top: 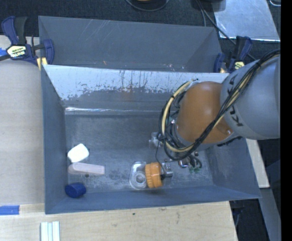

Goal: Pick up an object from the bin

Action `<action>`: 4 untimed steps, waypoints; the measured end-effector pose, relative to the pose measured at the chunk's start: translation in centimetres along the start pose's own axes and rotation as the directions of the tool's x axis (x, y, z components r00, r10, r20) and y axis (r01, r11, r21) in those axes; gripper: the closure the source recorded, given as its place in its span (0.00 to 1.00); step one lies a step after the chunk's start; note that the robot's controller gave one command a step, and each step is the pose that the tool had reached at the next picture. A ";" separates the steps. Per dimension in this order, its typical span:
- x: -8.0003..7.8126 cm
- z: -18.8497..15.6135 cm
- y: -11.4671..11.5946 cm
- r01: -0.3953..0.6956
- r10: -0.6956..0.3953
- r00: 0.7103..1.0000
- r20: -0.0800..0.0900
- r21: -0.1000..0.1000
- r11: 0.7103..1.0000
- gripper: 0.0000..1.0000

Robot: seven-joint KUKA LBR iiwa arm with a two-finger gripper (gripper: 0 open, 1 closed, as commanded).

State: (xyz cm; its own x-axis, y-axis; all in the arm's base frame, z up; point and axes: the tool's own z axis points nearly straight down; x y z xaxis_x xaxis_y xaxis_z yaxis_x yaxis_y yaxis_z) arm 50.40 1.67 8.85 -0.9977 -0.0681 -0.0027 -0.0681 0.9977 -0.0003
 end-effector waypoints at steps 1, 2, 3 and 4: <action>0.2 1.4 0.8 0.012 -0.012 1.000 -0.003 -0.001 1.000 0.00; 0.1 2.3 1.2 0.012 -0.012 1.000 -0.008 -0.002 1.000 0.00; -2.6 1.8 -1.9 0.230 -0.230 0.973 0.004 0.000 0.973 1.00; -2.6 1.8 -1.9 0.230 -0.230 0.973 0.004 0.000 0.973 1.00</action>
Offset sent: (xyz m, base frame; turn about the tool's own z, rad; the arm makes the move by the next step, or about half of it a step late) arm 0.0321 0.0150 0.0517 -0.0704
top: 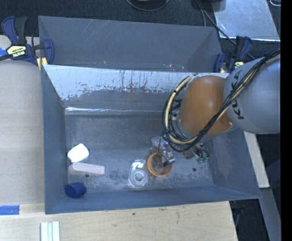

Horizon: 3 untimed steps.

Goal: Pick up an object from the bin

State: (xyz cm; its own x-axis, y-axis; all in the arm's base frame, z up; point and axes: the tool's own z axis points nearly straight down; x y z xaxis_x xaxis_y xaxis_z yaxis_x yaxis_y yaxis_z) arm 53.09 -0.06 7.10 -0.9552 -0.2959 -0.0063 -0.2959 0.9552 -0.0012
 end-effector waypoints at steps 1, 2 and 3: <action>0.5 -11.8 -0.5 0.032 -0.032 0.999 0.003 0.001 0.999 1.00; 0.5 -11.8 -0.5 0.031 -0.031 1.000 0.003 0.000 1.000 1.00; -0.5 -24.5 -0.6 0.038 -0.038 0.999 0.007 0.001 0.999 1.00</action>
Offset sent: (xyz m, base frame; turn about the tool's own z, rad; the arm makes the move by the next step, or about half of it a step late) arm 0.0000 0.0000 0.0000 0.0000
